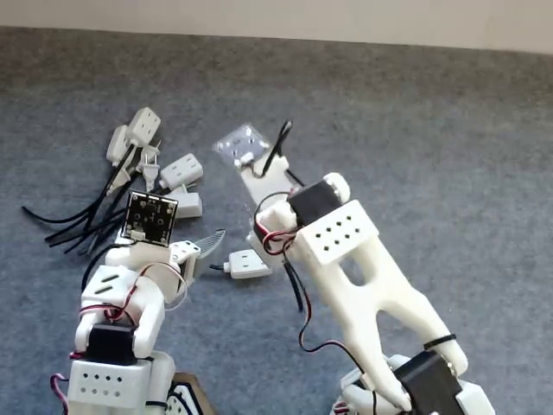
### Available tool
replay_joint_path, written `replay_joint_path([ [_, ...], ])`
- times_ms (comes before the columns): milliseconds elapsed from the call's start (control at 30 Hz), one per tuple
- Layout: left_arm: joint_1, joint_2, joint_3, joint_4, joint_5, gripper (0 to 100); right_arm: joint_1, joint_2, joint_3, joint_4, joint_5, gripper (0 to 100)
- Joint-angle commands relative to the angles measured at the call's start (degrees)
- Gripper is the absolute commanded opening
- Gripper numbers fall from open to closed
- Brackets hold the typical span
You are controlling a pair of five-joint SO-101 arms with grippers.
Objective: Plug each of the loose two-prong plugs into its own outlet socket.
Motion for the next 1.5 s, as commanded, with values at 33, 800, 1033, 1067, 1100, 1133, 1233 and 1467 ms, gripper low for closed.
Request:
replay_joint_path([
  [33,-0.84,-0.22,-1.98,-0.88,0.53,35,6.37,1.10,4.35,1.89,8.35,0.6],
  [800,-0.48,-0.31,-1.89,-0.79,0.35,35,18.07,21.58,-12.09,1.27,12.84,12.5],
  [1033,-0.48,-0.31,-1.89,-0.79,0.35,35,17.36,21.76,-17.71,1.36,12.84,15.9],
  [1067,-0.48,-0.31,-1.89,-0.79,0.35,35,17.19,21.76,-17.71,1.36,12.92,15.9],
  [1100,-0.48,-0.31,-1.89,-0.79,0.35,35,17.19,21.85,-17.63,1.36,13.10,15.9],
  [1133,-0.48,-0.31,-1.89,-0.79,0.35,35,17.19,21.85,-17.54,1.36,13.19,15.9],
  [1233,-0.48,-0.31,-1.89,-0.79,0.35,35,17.19,21.76,-15.96,0.13,13.27,15.9],
  [1467,-0.48,-0.48,-1.89,-0.62,0.35,35,16.75,21.85,-2.42,-17.89,13.45,16.3],
])
